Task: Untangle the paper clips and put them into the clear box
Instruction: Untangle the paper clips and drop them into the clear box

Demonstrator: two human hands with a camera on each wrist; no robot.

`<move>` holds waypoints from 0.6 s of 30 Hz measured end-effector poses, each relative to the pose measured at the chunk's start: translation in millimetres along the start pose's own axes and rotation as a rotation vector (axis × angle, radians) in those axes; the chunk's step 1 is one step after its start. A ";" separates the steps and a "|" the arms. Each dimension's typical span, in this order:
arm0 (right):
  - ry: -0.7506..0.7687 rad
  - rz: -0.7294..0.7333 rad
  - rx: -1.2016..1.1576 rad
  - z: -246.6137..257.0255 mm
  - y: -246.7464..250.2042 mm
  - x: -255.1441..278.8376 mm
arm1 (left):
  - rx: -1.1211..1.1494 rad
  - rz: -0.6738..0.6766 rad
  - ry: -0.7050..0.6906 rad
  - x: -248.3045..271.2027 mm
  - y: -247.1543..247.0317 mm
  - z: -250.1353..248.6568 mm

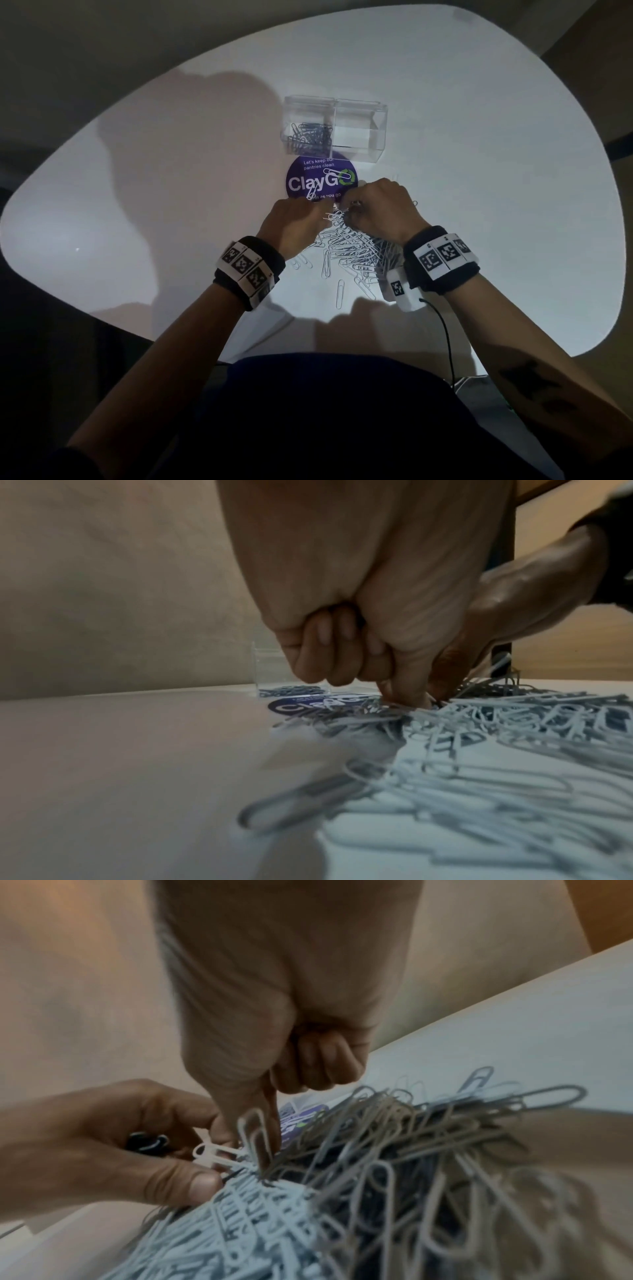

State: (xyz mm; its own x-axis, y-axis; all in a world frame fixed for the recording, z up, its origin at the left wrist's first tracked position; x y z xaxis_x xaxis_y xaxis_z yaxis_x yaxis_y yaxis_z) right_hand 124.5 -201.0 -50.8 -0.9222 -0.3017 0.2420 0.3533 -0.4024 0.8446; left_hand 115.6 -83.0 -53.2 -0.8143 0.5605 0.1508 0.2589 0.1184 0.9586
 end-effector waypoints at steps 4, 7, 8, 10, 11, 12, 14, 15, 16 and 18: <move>-0.030 -0.036 -0.015 -1.8 3.4 0.6 | 0.013 -0.050 -0.022 7.7 6.3 4.7; -0.003 -0.058 0.004 0.8 2.8 -2.3 | 0.001 -0.077 -0.059 14.3 5.1 9.3; 0.010 -0.050 0.016 2.4 0.6 -3.4 | 0.000 -0.065 -0.060 15.4 3.8 11.8; 0.027 -0.024 0.045 6.0 -4.0 -4.9 | 0.001 -0.042 -0.057 17.2 4.7 15.8; 0.032 -0.015 0.063 7.4 -5.8 -5.0 | 0.016 -0.052 -0.054 18.3 7.5 17.8; 0.037 -0.011 0.079 8.5 -7.1 -5.0 | 0.053 -0.063 -0.035 18.9 10.6 21.0; 0.050 -0.008 0.093 9.7 -8.7 -4.3 | 0.170 -0.071 0.071 18.3 15.8 31.3; 0.051 -0.010 0.091 9.3 -8.8 -4.2 | 0.218 -0.079 0.117 17.8 16.4 36.7; 0.048 -0.008 0.090 8.4 -8.8 -4.3 | 0.231 -0.087 0.140 17.0 16.1 40.0; 0.037 0.009 0.089 5.5 -10.0 -4.3 | 0.191 -0.083 0.139 15.8 13.3 39.8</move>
State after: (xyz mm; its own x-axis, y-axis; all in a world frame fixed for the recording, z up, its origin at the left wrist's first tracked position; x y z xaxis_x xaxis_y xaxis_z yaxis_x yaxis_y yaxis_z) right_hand 124.1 -190.8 -57.7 -0.9120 -0.3377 0.2329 0.3444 -0.3216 0.8820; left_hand 126.9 -39.9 -47.7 -0.8971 0.4257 0.1181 0.2710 0.3191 0.9082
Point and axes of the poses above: each hand's wrist, its own x-axis away from the middle knuckle, its own y-axis out of the back of the hand, z = x × y, the point moved 8 cm from there along -x, towards the middle knuckle, and after that the axes turned 4 degrees about -x, right-handed, at the moved point
